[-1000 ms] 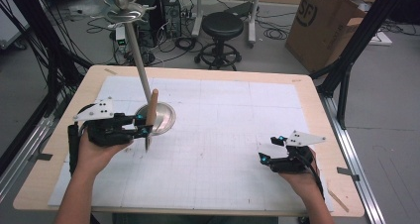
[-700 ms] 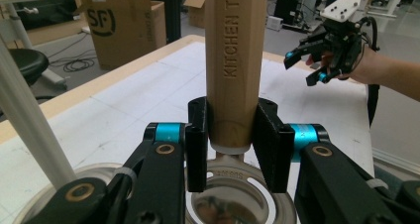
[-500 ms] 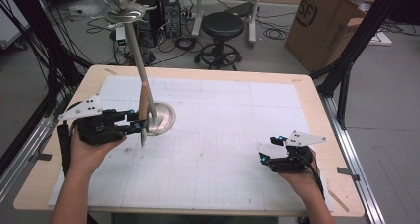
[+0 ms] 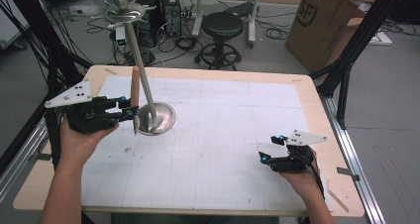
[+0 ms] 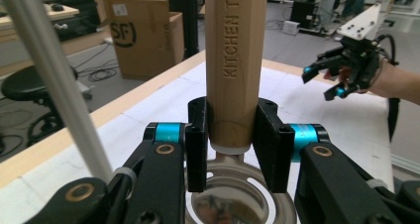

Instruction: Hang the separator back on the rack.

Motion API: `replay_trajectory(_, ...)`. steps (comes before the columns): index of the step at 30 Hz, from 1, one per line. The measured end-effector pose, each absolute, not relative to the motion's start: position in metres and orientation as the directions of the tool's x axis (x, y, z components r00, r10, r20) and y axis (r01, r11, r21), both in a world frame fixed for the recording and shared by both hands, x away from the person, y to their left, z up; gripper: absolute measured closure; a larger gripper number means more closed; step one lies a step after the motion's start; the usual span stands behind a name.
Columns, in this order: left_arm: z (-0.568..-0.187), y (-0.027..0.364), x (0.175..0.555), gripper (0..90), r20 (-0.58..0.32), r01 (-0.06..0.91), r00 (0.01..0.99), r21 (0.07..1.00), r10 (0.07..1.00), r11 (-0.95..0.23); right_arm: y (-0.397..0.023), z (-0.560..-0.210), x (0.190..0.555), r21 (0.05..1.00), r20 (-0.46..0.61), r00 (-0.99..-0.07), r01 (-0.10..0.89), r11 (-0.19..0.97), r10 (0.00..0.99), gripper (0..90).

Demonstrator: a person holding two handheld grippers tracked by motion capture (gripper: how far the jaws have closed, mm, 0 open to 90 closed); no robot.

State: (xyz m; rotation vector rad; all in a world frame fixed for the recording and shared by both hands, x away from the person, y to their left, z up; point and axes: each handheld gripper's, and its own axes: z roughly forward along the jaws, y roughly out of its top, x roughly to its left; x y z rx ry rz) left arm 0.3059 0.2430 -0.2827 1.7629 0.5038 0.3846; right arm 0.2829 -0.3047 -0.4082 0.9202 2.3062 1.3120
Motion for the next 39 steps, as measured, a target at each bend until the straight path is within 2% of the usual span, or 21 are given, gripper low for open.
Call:
replay_trajectory(20, -0.241, 0.255, 0.312, 69.0, 0.042, 0.125, 0.806, 0.963, 0.591, -0.238, -0.305, -0.408, 0.283, 0.856, 0.034, -0.736, 0.370, 0.360, 0.676, 23.7)
replay_trajectory(39, -0.220, 0.290, 0.323, 69.0, 0.022, 0.148, 0.758, 0.968, 0.652, -0.204, -0.304, -0.408, 0.283, 0.854, 0.034, -0.738, 0.372, 0.364, 0.674, 23.7)
